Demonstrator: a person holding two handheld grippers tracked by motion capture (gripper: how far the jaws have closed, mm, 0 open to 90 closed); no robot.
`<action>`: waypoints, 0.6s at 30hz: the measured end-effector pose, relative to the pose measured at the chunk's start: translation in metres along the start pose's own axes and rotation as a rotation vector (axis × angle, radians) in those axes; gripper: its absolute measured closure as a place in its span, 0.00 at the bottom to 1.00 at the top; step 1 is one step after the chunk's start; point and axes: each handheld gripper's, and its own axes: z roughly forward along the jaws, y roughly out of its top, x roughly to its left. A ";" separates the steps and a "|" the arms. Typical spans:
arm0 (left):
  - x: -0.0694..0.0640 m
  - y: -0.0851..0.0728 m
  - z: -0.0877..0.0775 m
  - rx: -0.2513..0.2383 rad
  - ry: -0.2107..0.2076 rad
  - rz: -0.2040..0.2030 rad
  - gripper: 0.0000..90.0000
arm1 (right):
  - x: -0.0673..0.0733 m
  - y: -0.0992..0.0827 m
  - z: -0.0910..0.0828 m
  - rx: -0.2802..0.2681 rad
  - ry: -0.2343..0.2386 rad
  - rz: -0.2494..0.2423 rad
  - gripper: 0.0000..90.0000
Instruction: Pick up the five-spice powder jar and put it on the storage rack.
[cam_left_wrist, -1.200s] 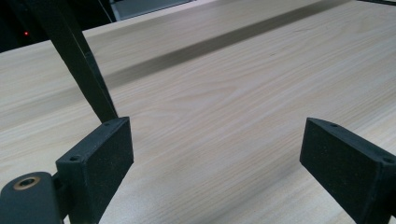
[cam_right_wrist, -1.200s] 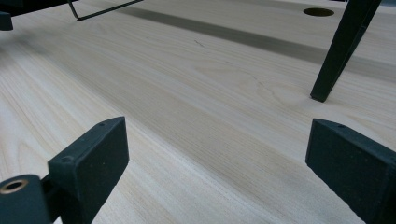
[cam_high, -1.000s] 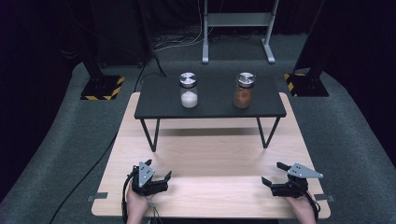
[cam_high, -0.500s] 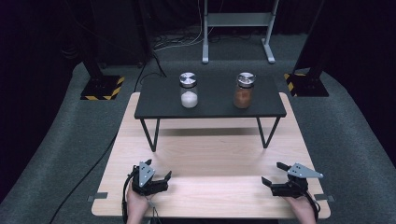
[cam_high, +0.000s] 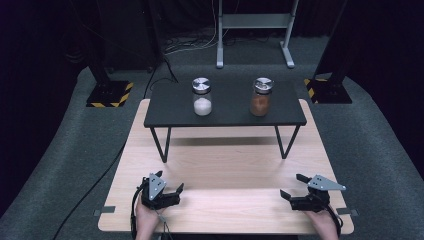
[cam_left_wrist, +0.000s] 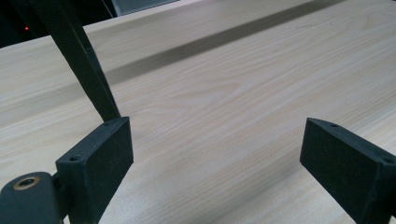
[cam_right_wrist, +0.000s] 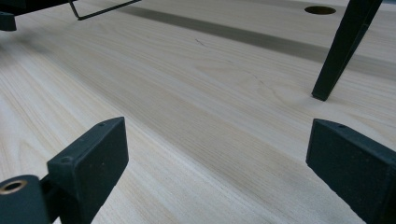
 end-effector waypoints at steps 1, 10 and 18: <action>0.000 0.000 0.000 0.000 0.000 0.000 0.10 | 0.000 0.000 0.000 0.000 0.000 0.000 0.05; 0.000 0.000 0.000 0.001 0.000 0.000 0.10 | 0.000 0.001 0.001 0.006 0.002 -0.006 0.05; 0.000 0.000 0.000 0.002 0.000 0.001 0.10 | 0.000 0.001 0.001 0.007 0.001 -0.006 0.05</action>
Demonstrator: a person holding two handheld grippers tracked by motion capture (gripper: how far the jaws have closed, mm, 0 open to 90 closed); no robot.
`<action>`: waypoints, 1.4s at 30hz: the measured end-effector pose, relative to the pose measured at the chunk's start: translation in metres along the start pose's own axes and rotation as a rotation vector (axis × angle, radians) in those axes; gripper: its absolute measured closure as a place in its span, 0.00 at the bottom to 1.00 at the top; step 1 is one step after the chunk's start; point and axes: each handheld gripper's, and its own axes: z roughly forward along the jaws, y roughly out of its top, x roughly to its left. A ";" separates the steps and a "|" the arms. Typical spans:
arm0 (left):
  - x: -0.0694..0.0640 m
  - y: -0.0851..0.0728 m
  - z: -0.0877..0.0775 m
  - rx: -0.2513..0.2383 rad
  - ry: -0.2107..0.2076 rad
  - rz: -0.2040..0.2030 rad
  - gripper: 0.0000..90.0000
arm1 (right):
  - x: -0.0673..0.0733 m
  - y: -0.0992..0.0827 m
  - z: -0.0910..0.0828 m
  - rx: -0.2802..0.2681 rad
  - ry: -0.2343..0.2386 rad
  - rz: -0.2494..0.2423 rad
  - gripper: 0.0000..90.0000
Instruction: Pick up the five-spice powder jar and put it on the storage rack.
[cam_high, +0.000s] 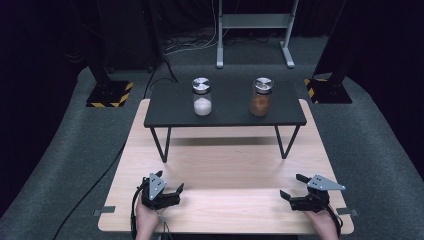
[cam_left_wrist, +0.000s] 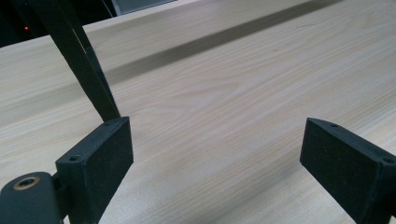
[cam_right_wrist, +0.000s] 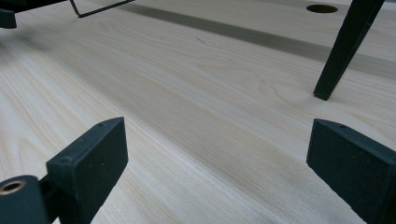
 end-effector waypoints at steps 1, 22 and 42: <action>0.000 0.000 0.000 0.000 0.000 0.000 0.10 | 0.000 0.000 0.000 0.000 0.000 0.001 0.05; 0.001 0.001 0.001 0.005 -0.003 -0.006 0.10 | 0.000 0.000 0.000 0.002 0.001 0.001 0.05; 0.001 0.002 0.001 0.010 -0.005 -0.003 0.10 | 0.001 0.001 0.001 0.007 -0.002 -0.007 0.05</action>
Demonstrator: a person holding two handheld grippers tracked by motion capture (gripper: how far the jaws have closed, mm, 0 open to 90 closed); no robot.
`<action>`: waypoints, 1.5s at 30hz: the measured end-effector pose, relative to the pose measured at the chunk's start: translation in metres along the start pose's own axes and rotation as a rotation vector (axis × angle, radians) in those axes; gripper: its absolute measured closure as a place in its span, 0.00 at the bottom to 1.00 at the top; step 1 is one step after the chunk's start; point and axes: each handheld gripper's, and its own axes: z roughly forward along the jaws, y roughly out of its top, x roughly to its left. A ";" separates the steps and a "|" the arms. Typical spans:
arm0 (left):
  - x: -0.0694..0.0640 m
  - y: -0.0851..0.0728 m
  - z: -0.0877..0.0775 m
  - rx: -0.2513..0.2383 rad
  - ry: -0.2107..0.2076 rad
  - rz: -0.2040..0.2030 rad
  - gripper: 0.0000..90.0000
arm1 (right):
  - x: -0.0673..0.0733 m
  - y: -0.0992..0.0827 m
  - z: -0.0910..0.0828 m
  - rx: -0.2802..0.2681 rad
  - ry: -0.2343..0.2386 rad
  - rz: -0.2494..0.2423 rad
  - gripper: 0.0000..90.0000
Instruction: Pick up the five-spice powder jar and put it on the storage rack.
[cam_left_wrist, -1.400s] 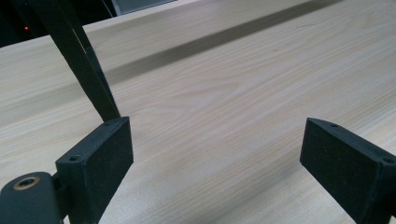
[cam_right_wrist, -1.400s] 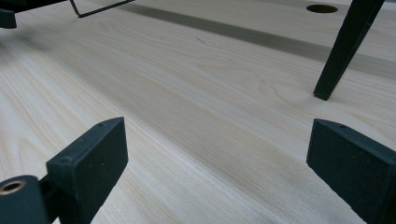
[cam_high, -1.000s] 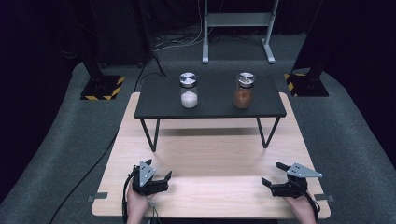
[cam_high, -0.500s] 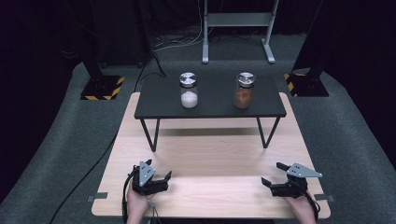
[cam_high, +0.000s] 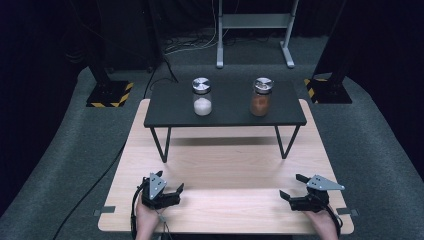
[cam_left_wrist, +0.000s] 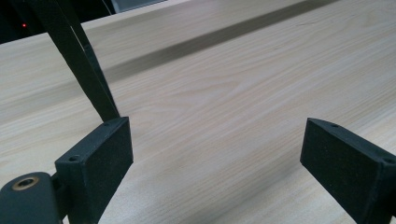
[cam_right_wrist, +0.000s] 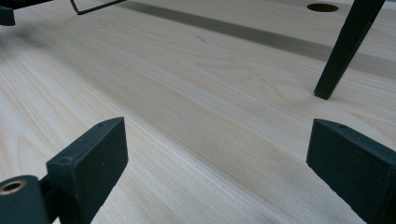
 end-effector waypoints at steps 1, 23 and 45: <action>0.000 0.000 0.000 0.000 0.000 0.000 0.10 | 0.000 0.000 0.000 0.000 0.000 0.001 0.05; -0.001 0.001 0.001 0.008 0.000 0.004 0.10 | 0.000 0.004 0.002 0.024 0.006 -0.012 0.05; -0.002 0.003 0.002 0.018 0.000 0.013 0.09 | 0.000 0.006 0.004 0.035 0.011 -0.016 0.05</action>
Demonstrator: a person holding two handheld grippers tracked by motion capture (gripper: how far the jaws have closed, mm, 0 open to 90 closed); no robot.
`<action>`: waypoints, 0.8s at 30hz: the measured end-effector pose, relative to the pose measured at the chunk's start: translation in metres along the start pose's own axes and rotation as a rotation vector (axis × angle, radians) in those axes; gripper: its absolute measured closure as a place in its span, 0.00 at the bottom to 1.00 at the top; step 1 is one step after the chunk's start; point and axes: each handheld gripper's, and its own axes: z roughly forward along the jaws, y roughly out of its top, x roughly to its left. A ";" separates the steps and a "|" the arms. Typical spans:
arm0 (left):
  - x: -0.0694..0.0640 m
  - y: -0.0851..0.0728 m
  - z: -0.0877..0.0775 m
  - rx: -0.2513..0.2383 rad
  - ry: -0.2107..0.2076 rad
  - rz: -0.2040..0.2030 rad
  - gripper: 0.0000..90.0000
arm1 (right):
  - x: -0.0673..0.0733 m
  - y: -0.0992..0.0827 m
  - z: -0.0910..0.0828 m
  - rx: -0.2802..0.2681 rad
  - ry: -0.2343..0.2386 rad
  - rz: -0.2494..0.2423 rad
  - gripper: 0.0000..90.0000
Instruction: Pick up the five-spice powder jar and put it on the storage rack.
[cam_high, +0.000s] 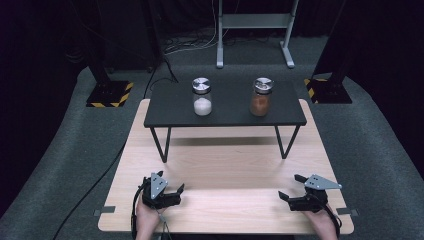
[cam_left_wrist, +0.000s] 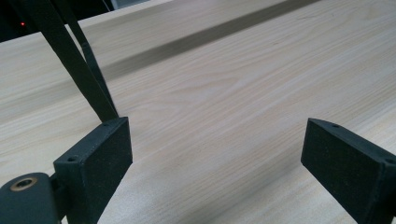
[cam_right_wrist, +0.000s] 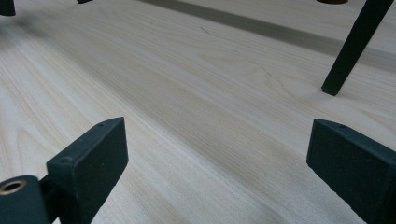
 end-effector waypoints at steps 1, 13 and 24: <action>0.000 0.000 0.000 0.000 0.000 0.000 0.09 | 0.000 0.000 0.000 0.000 0.000 0.000 0.05; 0.000 0.000 0.000 0.002 0.001 0.000 0.09 | 0.000 0.001 0.000 0.005 0.002 -0.001 0.05; 0.000 0.001 0.000 0.004 0.001 0.000 0.09 | 0.000 0.001 0.001 0.007 0.002 0.000 0.05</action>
